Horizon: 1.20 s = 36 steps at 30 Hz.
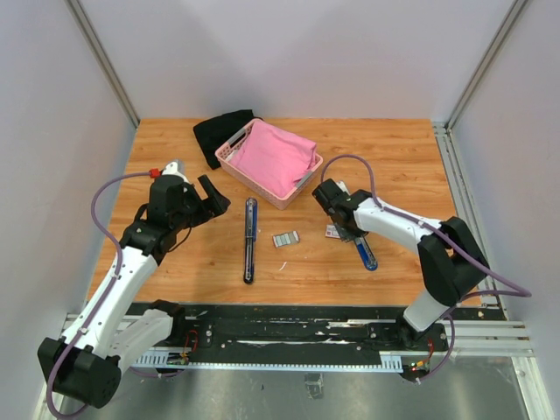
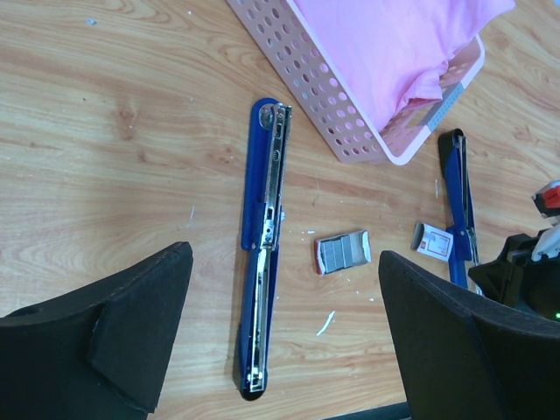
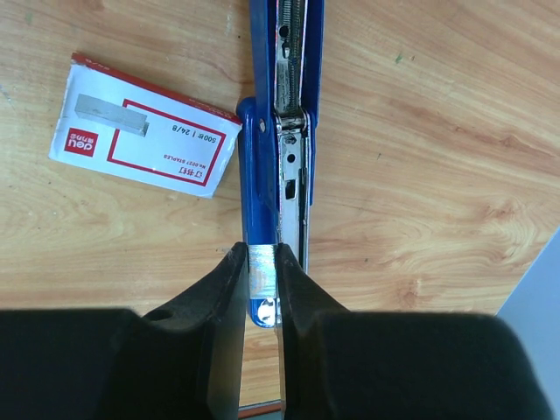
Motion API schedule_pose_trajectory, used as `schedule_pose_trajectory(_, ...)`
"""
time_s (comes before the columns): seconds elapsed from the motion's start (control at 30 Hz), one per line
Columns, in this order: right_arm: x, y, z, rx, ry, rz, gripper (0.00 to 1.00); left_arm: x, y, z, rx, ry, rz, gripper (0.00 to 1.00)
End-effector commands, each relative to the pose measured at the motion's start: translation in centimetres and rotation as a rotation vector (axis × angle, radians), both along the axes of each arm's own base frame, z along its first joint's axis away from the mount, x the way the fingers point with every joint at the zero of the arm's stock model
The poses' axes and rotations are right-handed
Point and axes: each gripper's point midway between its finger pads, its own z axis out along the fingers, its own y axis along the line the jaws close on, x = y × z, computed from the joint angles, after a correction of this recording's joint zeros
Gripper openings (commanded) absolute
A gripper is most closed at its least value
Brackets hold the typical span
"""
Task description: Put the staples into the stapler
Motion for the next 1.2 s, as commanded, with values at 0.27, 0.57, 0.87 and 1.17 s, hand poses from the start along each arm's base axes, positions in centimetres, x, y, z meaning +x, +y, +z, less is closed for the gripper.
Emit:
schedule_pose_trajectory(0.27, 0.2, -1.6, 0.4, 0.035, 0.009, 0.007, 0.14, -0.1, -0.2, -0.1, -0.001, 0.001, -0.008, 0.92)
schedule_pose_trajectory(0.57, 0.0, -1.9, 0.0, 0.034, 0.022, 0.011, 0.14, -0.2, -0.2, -0.2, -0.004, 0.004, -0.009, 0.92)
schedule_pose_trajectory(0.87, 0.4, -1.9, 0.8, 0.053, 0.027, 0.038, 0.14, -0.3, -0.1, -0.3, -0.006, 0.007, -0.005, 0.92)
schedule_pose_trajectory(1.17, 0.5, -1.9, 0.5, 0.075, 0.051, 0.050, 0.14, -0.4, -0.1, -0.5, -0.005, 0.008, -0.006, 0.92)
